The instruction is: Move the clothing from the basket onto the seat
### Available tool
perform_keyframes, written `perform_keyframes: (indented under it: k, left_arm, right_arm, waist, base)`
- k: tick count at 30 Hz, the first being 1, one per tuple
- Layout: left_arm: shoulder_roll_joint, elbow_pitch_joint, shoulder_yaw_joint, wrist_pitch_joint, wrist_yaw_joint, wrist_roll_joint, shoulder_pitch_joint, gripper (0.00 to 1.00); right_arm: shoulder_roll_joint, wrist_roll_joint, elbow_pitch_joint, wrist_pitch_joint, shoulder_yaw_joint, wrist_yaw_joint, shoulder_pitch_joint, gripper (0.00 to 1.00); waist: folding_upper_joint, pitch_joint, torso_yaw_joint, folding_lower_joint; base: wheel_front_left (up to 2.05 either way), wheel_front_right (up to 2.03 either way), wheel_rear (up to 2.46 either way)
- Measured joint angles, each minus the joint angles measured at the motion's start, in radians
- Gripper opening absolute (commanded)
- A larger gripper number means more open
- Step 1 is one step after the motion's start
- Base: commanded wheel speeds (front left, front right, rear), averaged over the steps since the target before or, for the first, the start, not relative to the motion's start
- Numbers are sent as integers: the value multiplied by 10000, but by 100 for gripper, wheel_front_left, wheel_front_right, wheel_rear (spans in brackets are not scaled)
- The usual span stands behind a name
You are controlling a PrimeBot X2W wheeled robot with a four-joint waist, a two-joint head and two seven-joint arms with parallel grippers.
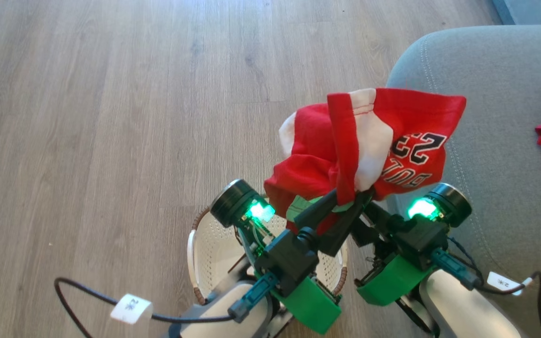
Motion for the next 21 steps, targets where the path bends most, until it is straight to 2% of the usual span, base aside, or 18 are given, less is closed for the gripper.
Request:
perform_keyframes:
  k: [11,21]
  left_arm:
    - [0,4,111,0,0,-2,94,0]
    - [-4,322,660,-2,2,-104,133,0]
  right_arm:
    - [215,337,-268,2,-541,0,20,0]
    - [291,364,-430,2,-1049,0,116,0]
  waist:
    - [0,17,-67,0]
    - [0,20,-78,0]
  base:
    - [0,0,0]
    - [0,0,0]
